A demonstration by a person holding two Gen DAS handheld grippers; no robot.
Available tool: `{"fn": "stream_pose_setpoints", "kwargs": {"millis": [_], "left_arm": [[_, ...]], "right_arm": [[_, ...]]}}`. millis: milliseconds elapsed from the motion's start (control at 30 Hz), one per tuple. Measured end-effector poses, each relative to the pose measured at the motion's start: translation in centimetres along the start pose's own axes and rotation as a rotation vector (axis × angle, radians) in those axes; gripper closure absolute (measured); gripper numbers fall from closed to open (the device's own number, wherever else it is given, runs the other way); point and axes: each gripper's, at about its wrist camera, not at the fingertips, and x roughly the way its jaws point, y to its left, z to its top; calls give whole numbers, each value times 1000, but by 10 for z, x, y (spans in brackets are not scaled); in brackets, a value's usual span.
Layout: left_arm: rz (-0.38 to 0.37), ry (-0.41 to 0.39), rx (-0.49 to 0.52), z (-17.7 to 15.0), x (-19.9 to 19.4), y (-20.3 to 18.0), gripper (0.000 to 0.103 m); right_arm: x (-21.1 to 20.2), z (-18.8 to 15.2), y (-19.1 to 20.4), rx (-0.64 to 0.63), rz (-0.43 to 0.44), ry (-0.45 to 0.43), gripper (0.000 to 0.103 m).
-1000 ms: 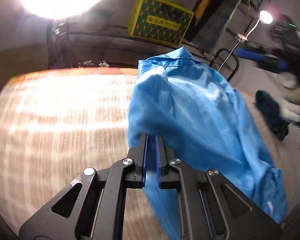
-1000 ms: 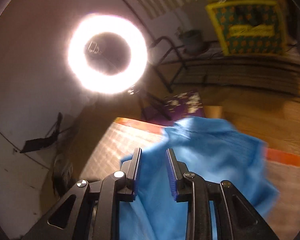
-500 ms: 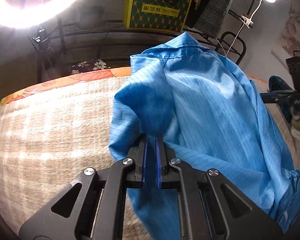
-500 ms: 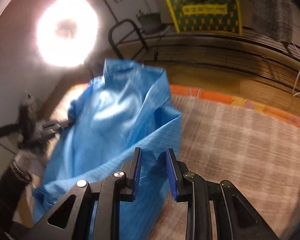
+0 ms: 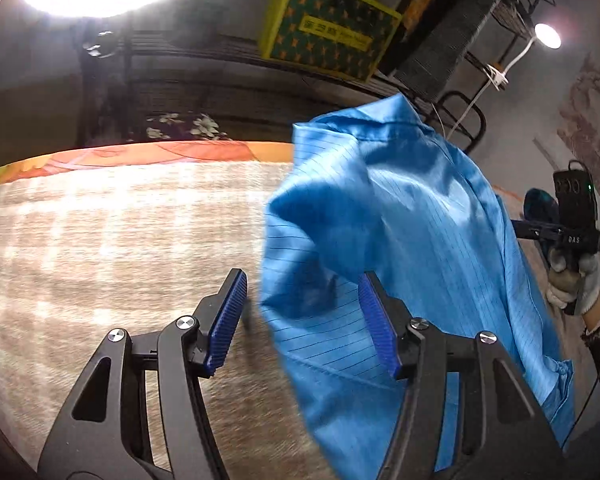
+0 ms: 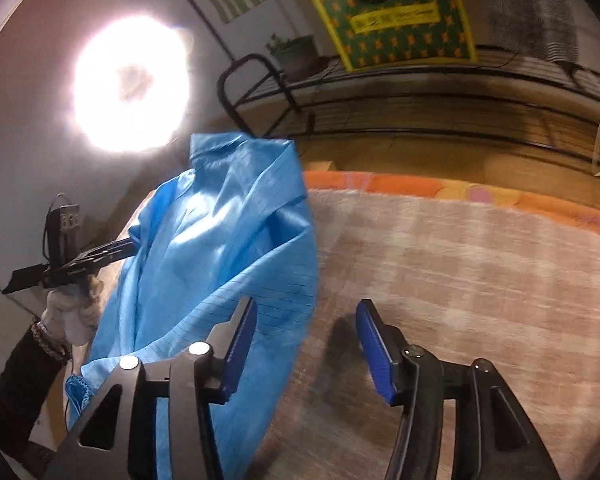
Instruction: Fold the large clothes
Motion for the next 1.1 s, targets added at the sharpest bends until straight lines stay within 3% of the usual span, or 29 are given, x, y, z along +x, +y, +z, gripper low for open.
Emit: {"fn": "stream_pose_setpoints", "kwargs": {"millis": [100, 167, 233, 533, 767, 1100], "left_arm": [[11, 7, 30, 3, 8, -12, 48], [12, 9, 23, 7, 11, -17, 80], [19, -16, 30, 8, 7, -24, 98], [-53, -135, 52, 4, -51, -60, 101], [-73, -174, 127, -7, -104, -100, 102], [-60, -164, 251, -80, -172, -161, 102]], "right_arm": [[19, 9, 8, 7, 45, 13, 58], [24, 13, 13, 14, 66, 4, 86], [29, 15, 20, 21, 68, 9, 99], [-29, 13, 62, -27, 29, -129, 103], [-65, 5, 119, -95, 2, -155, 103], [-126, -60, 191, -167, 14, -124, 103]]}}
